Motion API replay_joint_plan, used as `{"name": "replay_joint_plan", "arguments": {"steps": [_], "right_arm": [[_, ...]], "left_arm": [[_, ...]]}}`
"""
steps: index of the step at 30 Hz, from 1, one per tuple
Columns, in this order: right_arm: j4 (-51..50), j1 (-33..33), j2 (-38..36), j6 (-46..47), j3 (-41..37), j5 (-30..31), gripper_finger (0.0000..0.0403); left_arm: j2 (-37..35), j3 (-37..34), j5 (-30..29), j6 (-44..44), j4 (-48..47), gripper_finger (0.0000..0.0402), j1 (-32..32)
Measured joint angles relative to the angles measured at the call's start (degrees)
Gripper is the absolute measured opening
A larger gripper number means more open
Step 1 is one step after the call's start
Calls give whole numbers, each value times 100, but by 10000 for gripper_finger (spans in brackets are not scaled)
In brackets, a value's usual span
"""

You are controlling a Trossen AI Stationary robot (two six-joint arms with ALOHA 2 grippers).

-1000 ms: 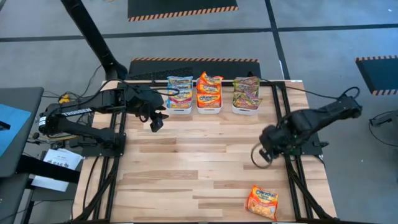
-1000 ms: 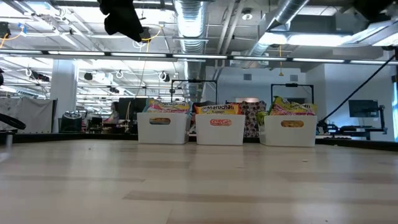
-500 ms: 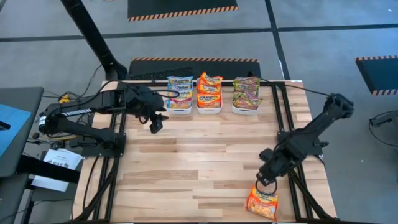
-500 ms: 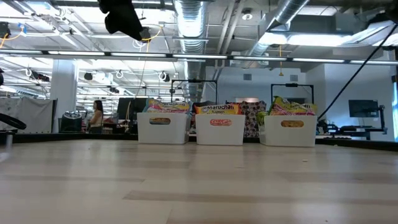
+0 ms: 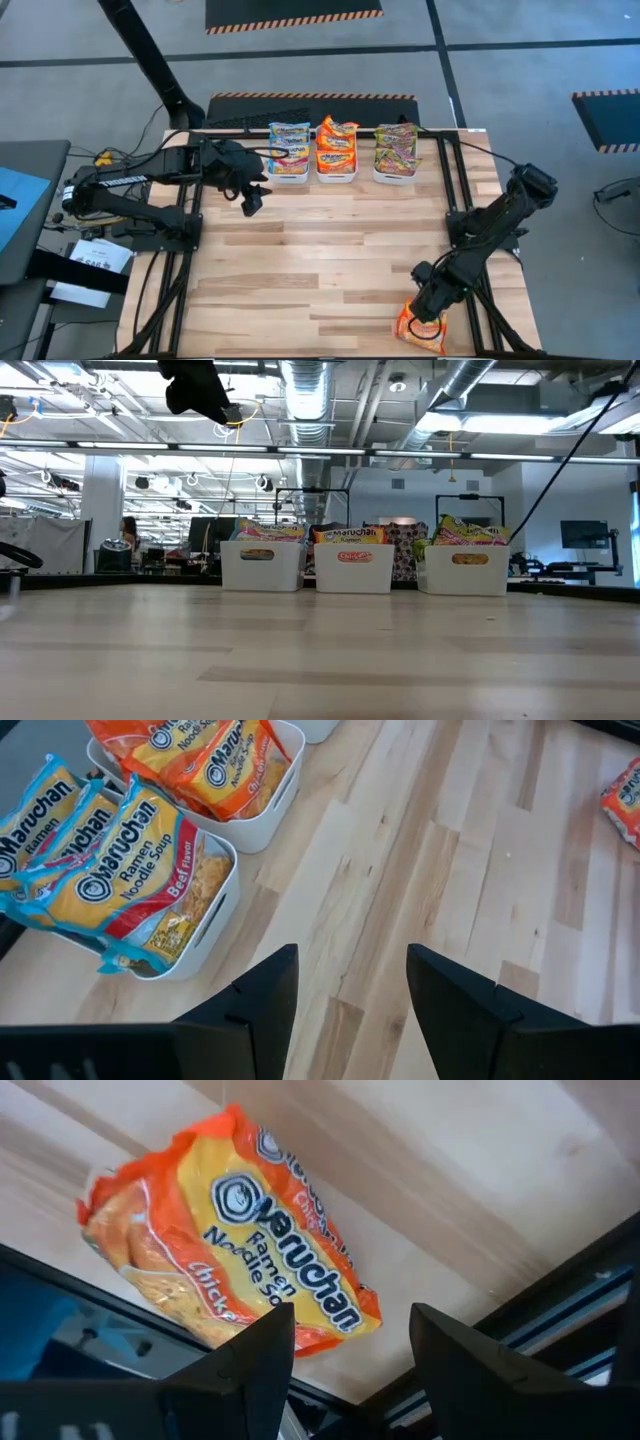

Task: Sort Maruchan noodles
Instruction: Put the orange noodle pack into the middle white bin

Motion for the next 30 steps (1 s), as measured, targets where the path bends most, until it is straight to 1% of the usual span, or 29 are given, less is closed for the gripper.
{"name": "replay_joint_plan", "arguments": {"steps": [3,9,13,22,26,30], "right_arm": [[199,82,162,-22,0,-52,224],[279,132,533,-79,0,-208,224],[511,52,835,-377,0,-490,224],[735,-259,1405,-701,4,-922,220],[777,-402,1677,-851,9,-1075,200],[880,-474,1901,-864,21,-1201,156]], "left_arm": [[-1,0,-2,-10,0,174,2],[0,2,-2,-241,2,174,2],[-1,0,-2,-297,2,174,2],[0,1,-2,-297,2,174,2],[-1,0,-4,-297,1,174,2],[0,2,-4,-295,0,174,2]]}}
